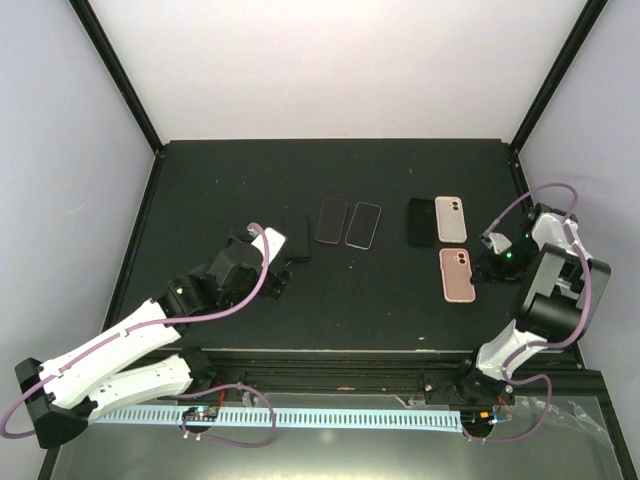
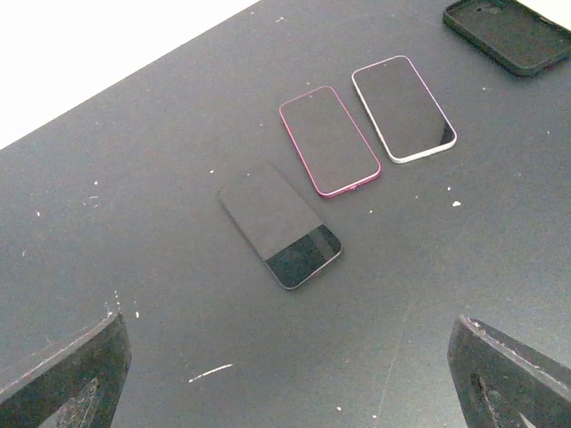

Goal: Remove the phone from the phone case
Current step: Place the phone case at the center of the board, then reset both arms

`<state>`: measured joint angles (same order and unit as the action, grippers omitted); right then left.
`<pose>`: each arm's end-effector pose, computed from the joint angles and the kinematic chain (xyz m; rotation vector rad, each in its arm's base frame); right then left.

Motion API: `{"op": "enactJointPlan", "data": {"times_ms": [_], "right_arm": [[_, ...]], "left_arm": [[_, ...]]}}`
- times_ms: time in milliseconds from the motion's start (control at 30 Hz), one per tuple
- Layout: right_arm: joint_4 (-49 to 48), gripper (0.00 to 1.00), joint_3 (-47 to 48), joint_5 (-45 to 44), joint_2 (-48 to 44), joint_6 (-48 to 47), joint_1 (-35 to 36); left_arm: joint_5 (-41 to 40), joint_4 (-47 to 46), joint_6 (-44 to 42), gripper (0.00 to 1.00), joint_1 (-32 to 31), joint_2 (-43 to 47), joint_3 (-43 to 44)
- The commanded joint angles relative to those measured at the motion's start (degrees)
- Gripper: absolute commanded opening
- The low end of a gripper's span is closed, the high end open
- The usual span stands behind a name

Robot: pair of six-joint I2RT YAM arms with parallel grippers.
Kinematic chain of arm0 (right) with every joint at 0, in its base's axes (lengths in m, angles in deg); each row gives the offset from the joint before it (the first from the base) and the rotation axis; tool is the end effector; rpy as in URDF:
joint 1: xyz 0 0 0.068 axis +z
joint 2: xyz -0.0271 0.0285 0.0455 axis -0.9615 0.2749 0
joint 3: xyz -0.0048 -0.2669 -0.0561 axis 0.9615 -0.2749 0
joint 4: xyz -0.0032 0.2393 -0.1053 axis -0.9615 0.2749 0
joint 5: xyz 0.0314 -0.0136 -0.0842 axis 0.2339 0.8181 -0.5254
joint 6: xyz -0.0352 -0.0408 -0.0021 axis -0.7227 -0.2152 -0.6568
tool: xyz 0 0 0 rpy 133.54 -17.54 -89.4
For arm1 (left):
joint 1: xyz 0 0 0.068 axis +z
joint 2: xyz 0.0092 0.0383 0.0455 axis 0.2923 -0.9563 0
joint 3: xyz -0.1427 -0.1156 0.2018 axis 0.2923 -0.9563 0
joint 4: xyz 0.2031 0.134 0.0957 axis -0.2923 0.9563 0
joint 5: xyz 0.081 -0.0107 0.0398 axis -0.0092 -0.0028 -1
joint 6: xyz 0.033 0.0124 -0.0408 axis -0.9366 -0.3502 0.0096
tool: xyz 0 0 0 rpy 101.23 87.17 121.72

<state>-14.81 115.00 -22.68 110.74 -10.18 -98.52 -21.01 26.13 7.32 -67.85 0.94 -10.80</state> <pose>0.2514 -0.1031 0.1812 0.1176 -3.0314 -0.5522 0.1240 -0.1289 0.3035 0.6232 2.0521 -0.0893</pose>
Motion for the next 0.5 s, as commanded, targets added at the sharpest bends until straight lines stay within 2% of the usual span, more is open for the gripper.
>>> {"op": "enactJointPlan", "data": {"times_ms": [0,267,467], "right_arm": [[-1.84,0.57,0.69,-2.24,-6.66,-0.93,-0.33],[0.75,0.57,4.78,5.08,-17.42,-2.77,2.96],[-4.27,0.57,3.59,4.05,-28.43,2.72,16.89]], "left_arm": [[-1.84,0.33,-0.01,0.99,-0.04,-0.56,0.13],[-2.97,-1.54,0.93,0.99,0.05,-1.81,-0.48],[-3.92,1.81,4.36,0.99,1.34,-6.56,3.56]]}}
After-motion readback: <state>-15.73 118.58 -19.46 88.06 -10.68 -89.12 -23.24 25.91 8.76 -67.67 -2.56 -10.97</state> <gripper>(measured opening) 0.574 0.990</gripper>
